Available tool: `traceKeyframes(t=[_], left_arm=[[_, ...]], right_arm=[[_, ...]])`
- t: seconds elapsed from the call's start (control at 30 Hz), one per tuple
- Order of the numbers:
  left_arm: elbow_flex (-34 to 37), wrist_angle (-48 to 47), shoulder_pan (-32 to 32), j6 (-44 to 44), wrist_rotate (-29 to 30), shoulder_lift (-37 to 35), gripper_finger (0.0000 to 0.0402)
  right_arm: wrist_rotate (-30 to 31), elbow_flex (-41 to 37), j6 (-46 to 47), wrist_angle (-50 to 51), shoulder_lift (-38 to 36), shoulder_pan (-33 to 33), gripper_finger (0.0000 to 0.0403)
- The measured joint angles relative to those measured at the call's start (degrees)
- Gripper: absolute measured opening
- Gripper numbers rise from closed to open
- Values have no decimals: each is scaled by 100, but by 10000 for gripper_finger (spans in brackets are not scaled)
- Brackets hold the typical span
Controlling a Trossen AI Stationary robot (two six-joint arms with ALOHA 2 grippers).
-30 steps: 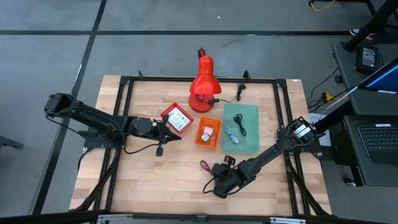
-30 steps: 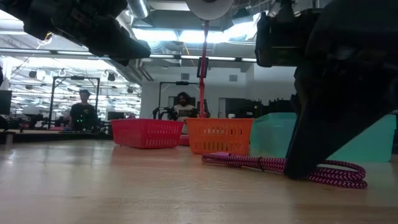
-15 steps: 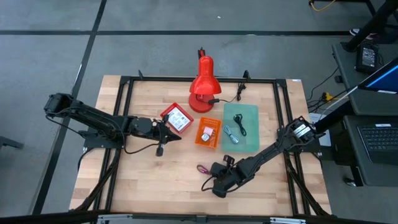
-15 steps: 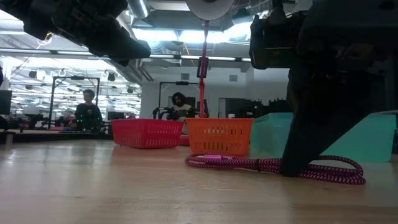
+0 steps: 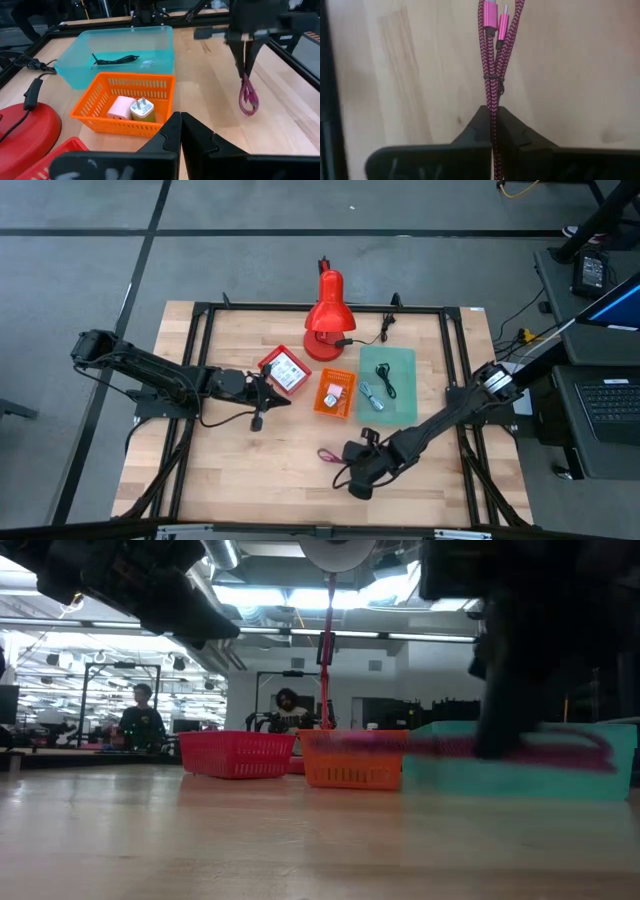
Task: Pick and place items into bin
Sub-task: Put the red charger cable into the green bin
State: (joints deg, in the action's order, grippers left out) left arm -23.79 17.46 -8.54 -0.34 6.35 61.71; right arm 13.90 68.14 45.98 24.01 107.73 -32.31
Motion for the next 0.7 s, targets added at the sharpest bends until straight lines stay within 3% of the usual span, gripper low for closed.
traceKeyframes(t=[0.5,0.7], left_arm=[[-2,-19,0,-29,0,0,6],[-2,-48,0,-151,-1,0,6]], right_arm=[[1065,-124,-1354,-86,-1213,-103,0],[1126,-977,-1588,-1412,-1563,-95,0]])
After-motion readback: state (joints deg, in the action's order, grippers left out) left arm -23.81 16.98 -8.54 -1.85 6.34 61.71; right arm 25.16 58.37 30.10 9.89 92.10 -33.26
